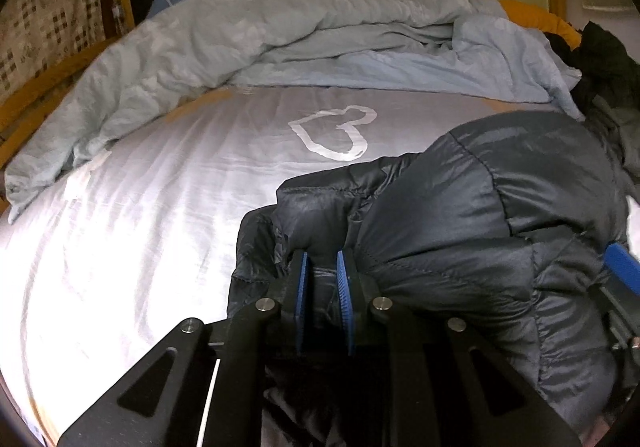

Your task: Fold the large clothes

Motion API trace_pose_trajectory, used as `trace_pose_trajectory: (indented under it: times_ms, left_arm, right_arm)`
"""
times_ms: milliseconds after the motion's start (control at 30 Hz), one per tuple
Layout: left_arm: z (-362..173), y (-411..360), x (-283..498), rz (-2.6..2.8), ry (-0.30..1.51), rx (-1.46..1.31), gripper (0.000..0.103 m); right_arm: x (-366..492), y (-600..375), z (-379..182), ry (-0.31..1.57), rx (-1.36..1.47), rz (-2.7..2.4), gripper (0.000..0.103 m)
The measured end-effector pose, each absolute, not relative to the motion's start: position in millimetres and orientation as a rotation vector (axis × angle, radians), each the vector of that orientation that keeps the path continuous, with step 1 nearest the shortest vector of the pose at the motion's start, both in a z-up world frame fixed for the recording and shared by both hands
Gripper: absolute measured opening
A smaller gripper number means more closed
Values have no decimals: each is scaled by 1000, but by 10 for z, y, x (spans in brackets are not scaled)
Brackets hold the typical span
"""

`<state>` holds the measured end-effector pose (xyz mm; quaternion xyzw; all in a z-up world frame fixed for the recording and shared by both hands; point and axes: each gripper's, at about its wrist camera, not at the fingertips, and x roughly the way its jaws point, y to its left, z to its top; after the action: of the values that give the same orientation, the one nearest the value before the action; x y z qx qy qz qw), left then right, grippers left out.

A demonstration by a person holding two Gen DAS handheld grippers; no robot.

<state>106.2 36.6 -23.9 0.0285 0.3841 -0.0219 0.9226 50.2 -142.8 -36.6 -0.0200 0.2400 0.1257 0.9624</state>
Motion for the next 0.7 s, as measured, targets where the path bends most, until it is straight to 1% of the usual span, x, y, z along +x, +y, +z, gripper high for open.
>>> trace_pose_trajectory:
  times_ms: [33, 100, 167, 200, 233, 267, 400, 467, 500, 533, 600, 667, 700]
  left_arm:
    - [-186, 407, 1065, -51, 812, 34, 18]
    - [-73, 485, 1015, -35, 818, -9, 30]
    - [37, 583, 911, 2, 780, -33, 55]
    - [71, 628, 866, 15, 772, -43, 60]
    - [91, 676, 826, 23, 771, -59, 73]
    - [110, 735, 789, 25, 774, -90, 82]
    - [188, 914, 639, -60, 764, -232, 86]
    - [228, 928, 561, -149, 747, -265, 94]
    - [234, 931, 538, -224, 734, -300, 98]
    - [214, 940, 512, -329, 723, -354, 103]
    - [133, 884, 528, -410, 777, -380, 103]
    - [11, 842, 540, -373, 822, -363, 103]
    - [-59, 833, 555, -364, 840, -364, 103]
  right_arm:
    - [485, -1429, -359, 486, -42, 250, 53]
    - [430, -1396, -326, 492, -87, 224, 53]
    - [376, -1322, -267, 495, -164, 179, 53]
    - [356, -1313, -230, 496, -172, 169, 53]
    - [325, -1329, -178, 495, -162, 167, 53]
    - [285, -1377, -109, 491, -133, 174, 53]
    - [133, -1583, 112, 468, -73, 175, 53]
    - [68, -1673, 185, 462, -77, 165, 53]
    - [34, -1742, 213, 464, -64, 163, 56]
    - [26, -1793, 223, 470, -48, 165, 62]
    - [-32, -1966, 229, 472, 30, 188, 64]
    - [-85, -2150, 193, 452, 111, 192, 72]
    - [-87, -2247, 156, 451, 148, 171, 77]
